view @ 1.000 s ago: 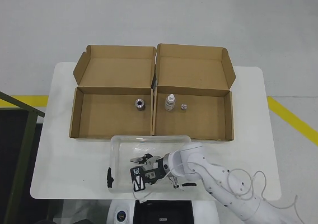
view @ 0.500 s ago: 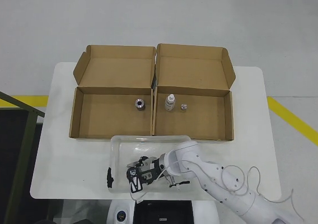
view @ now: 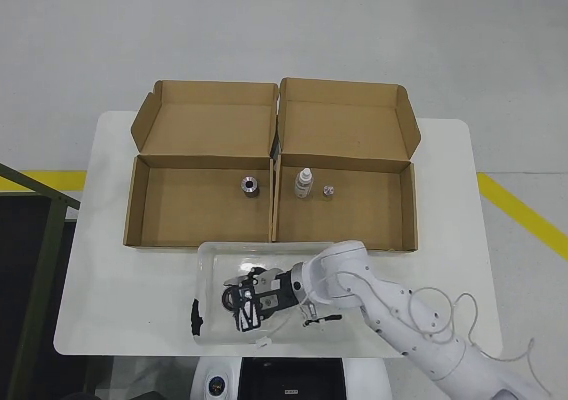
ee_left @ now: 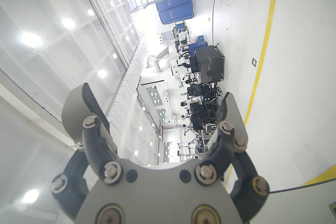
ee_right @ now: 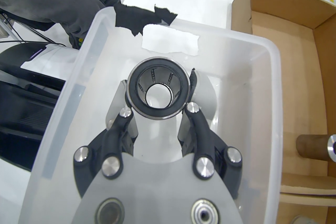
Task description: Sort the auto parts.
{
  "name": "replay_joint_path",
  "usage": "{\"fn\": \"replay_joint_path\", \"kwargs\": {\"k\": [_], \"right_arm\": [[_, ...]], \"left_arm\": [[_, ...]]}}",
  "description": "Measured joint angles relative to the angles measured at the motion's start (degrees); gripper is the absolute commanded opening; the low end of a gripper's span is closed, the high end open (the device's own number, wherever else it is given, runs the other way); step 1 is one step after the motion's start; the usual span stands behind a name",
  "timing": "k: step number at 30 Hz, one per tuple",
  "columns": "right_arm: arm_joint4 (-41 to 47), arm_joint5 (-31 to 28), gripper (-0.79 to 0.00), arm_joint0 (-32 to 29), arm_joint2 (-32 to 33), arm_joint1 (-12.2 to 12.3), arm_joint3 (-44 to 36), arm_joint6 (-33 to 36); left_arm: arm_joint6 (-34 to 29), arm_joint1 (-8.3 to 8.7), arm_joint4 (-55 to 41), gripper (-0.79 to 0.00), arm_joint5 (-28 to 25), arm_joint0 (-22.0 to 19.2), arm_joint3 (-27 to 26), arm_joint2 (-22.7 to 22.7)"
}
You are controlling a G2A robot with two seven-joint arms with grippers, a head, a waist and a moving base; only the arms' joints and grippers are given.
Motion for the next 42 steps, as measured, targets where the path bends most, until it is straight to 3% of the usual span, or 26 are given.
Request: {"fn": "replay_joint_path", "kwargs": {"k": [25,42], "right_arm": [[5.6,0.7,-0.785,0.3,10.3,2.3,-9.1,-2.7],[8.5,4.0,-0.785,3.9,12.2,2.3,-6.7,-4.4]], "left_arm": [[0.0,0.00,0.0,0.000,0.0,0.0,0.0,0.0],[0.0,0.00,0.0,0.000,0.0,0.0,0.0,0.0]]}}
